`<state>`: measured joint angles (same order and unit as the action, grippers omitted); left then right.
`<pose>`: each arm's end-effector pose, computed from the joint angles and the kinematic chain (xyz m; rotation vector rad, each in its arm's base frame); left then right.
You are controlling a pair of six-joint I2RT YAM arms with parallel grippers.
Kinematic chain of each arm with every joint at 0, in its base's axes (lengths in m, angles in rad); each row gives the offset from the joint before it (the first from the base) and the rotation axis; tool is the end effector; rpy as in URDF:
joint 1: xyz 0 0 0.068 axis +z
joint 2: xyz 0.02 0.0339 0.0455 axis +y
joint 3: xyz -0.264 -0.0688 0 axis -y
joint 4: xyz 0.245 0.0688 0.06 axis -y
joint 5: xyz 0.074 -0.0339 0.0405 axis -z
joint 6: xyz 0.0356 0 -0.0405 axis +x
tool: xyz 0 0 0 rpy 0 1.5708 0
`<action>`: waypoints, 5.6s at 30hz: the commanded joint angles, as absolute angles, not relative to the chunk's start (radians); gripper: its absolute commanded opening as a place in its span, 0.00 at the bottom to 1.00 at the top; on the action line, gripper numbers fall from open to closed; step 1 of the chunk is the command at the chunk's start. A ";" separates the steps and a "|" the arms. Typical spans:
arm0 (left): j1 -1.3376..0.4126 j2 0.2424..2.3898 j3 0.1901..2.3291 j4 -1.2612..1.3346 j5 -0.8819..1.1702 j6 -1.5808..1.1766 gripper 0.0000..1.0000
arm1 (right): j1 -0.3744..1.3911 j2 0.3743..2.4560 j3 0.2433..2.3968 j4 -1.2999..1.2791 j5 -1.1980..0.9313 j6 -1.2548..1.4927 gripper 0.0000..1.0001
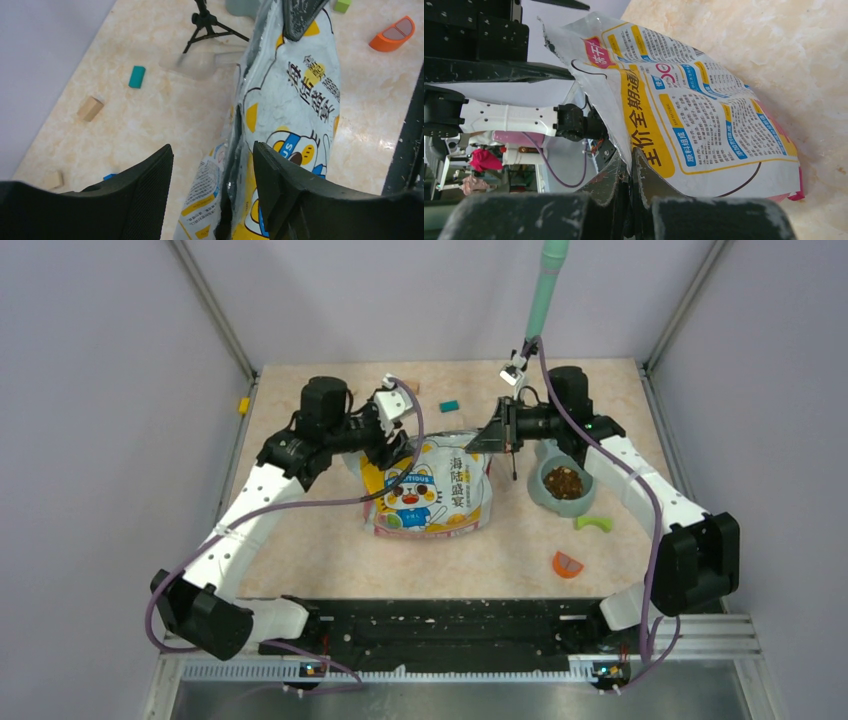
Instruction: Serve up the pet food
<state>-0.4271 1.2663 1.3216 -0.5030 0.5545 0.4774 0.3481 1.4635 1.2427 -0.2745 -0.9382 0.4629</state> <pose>0.2436 -0.1315 0.3937 1.1683 1.6044 -0.5249 0.2981 0.1387 0.3357 -0.5054 2.1005 1.4497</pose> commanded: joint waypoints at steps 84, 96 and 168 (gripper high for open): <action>-0.185 1.221 1.448 -0.919 0.770 0.240 0.00 | 0.555 1.457 1.395 -0.491 -0.791 0.008 0.00; -0.039 1.229 1.537 -0.652 0.612 0.187 0.00 | 0.555 1.563 1.506 0.015 -0.711 0.234 0.00; -0.128 1.434 1.546 -0.740 0.808 0.246 0.00 | 0.558 1.761 1.725 -0.173 -0.770 0.088 0.37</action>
